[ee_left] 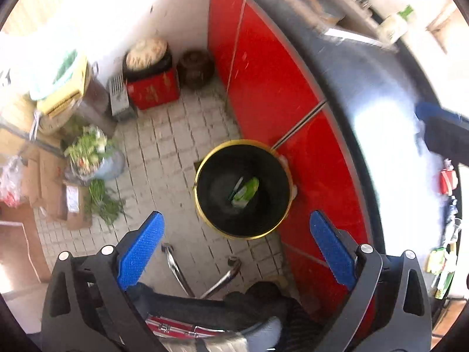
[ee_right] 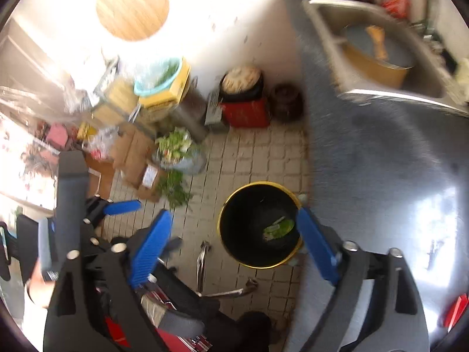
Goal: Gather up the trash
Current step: 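Carry both items over the yellow bin and open both grippers to drop them, then grasp the green cartoon paper cup with the right gripper while the left grasps the red lid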
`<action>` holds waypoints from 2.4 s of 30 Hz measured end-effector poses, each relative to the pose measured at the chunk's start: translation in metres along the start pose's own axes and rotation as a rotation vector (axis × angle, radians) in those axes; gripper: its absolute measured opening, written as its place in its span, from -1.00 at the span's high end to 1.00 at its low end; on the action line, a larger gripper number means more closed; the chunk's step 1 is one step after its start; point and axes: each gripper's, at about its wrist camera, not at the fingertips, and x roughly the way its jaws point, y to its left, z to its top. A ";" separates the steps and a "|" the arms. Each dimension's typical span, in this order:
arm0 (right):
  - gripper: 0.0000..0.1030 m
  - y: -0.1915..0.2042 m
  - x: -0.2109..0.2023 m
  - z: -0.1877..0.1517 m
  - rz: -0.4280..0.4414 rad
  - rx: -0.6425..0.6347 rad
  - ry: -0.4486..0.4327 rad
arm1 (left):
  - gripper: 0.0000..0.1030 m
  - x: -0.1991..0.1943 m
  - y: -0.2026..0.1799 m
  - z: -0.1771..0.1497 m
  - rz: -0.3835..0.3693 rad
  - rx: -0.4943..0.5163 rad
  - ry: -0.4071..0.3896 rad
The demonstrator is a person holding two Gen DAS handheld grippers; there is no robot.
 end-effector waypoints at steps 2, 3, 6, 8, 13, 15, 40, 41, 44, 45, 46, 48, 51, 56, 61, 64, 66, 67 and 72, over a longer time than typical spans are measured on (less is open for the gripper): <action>-0.86 -0.023 -0.032 -0.011 -0.026 0.038 -0.041 | -0.88 -0.023 -0.030 0.009 -0.030 0.053 -0.029; -0.86 -0.041 -0.052 -0.022 -0.045 0.068 -0.063 | -0.88 -0.029 -0.045 0.011 -0.043 0.083 -0.037; -0.86 -0.103 -0.102 -0.082 -0.136 0.199 -0.089 | -0.88 -0.042 -0.112 0.016 -0.105 0.213 -0.046; -0.86 -0.140 -0.122 -0.125 -0.179 0.281 -0.057 | -0.88 -0.041 -0.167 0.013 -0.149 0.317 -0.035; -0.86 -0.233 -0.188 -0.273 -0.319 0.557 -0.007 | -0.88 -0.018 -0.312 -0.005 -0.215 0.590 0.031; -0.86 -0.266 -0.222 -0.341 -0.338 0.720 0.018 | -0.88 -0.016 -0.356 -0.014 -0.222 0.681 0.038; -0.86 -0.374 -0.322 -0.630 -0.437 1.239 -0.020 | -0.88 0.067 -0.548 0.000 -0.064 0.867 0.075; -0.86 -0.377 -0.321 -0.629 -0.432 1.235 -0.020 | -0.88 0.071 -0.551 0.001 -0.066 0.874 0.082; -0.86 -0.386 -0.317 -0.621 -0.432 1.234 -0.021 | -0.88 0.079 -0.562 -0.001 -0.075 0.902 0.096; -0.86 -0.387 -0.319 -0.619 -0.422 1.233 -0.042 | -0.88 0.082 -0.565 -0.001 -0.074 0.912 0.099; -0.86 -0.387 -0.322 -0.617 -0.420 1.228 -0.060 | -0.88 0.085 -0.568 -0.001 -0.070 0.922 0.098; -0.86 -0.385 -0.323 -0.608 -0.450 1.194 -0.049 | -0.88 0.092 -0.575 -0.001 -0.060 0.929 0.093; -0.86 -0.380 -0.318 -0.589 -0.519 1.077 0.000 | -0.88 0.103 -0.582 0.001 -0.057 0.926 0.092; -0.21 -0.391 -0.302 -0.574 -0.489 1.060 0.047 | -0.88 0.122 -0.580 0.009 -0.033 0.817 0.142; -0.09 -0.400 -0.301 -0.575 -0.448 1.103 0.008 | -0.90 0.130 -0.574 0.019 -0.078 0.743 0.180; -0.08 -0.403 -0.308 -0.582 -0.443 1.112 -0.002 | -0.90 0.129 -0.571 0.018 -0.086 0.726 0.152; -0.08 -0.399 -0.313 -0.588 -0.444 1.118 -0.016 | -0.89 0.127 -0.571 0.016 -0.098 0.748 0.138; -0.08 -0.398 -0.317 -0.592 -0.446 1.120 -0.021 | -0.89 0.126 -0.569 0.014 -0.105 0.758 0.132; -0.08 -0.377 -0.331 -0.600 -0.467 1.123 -0.041 | -0.21 0.106 -0.564 0.006 -0.176 0.730 0.126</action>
